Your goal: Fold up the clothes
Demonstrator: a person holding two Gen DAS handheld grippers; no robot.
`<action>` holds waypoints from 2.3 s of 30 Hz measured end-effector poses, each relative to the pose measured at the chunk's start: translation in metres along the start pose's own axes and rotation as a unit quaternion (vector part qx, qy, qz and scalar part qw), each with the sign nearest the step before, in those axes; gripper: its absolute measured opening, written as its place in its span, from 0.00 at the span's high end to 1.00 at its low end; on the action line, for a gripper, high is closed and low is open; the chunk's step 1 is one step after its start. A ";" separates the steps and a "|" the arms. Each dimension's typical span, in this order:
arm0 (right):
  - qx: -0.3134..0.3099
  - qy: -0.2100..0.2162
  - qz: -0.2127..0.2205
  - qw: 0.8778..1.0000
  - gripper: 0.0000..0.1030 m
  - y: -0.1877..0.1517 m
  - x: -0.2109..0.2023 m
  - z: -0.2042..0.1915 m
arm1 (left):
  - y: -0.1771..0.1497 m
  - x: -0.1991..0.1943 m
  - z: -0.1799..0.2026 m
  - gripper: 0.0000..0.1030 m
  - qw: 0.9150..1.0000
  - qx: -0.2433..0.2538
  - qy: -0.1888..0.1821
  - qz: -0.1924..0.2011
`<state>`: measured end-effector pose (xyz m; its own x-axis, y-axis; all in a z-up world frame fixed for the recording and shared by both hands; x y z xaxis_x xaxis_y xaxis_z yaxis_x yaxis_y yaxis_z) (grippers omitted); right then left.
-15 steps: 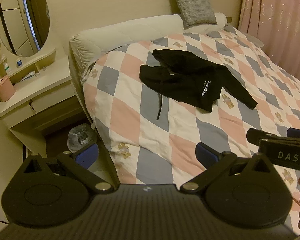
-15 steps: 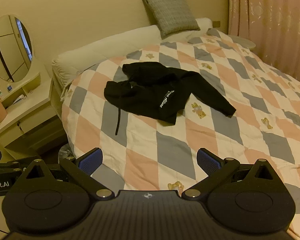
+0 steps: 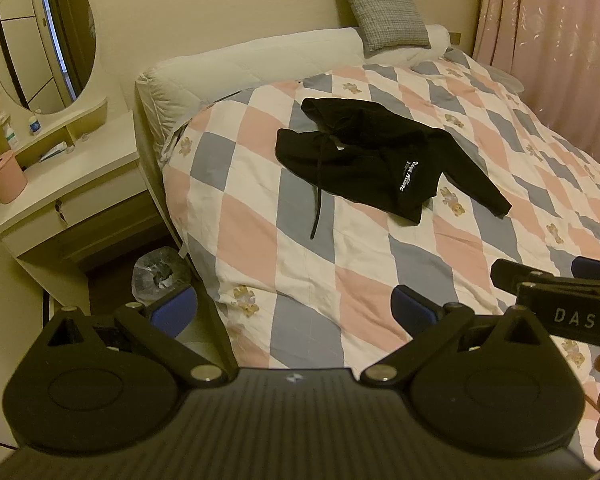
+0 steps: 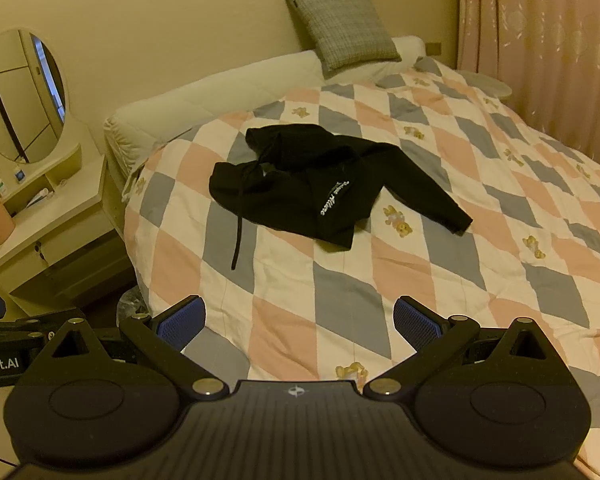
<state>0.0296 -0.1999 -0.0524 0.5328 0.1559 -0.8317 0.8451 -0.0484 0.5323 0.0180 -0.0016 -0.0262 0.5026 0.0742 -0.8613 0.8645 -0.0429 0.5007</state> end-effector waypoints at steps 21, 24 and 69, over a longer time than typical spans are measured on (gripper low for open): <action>0.015 0.004 -0.014 1.000 0.00 0.004 0.010 0.012 | -0.008 0.014 0.008 0.01 0.998 -0.007 -0.043 -0.043; 0.017 0.004 -0.017 1.000 0.00 0.003 0.009 0.010 | -0.006 0.015 0.007 0.01 0.998 -0.008 -0.041 -0.046; -0.067 -0.146 0.002 0.987 0.14 0.141 0.199 -0.025 | 0.215 0.246 -0.064 0.01 0.987 0.099 -0.081 -0.093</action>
<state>0.2532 -0.1506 -0.1387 0.5429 -0.1350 -0.8289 0.8398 0.0863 0.5360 0.3269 0.0708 -0.1248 0.3137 -0.0612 -0.9475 0.9174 -0.2380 0.3191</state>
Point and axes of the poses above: each gripper's, at about its wrist camera, not at the fingertips, and x roughly the way its jaws point, z to its right, y to its top, the point moved 3 cm from there along x, roughly the way its jaws point, and after that the axes turned 12 degrees about -z, right-handed, at the moved point
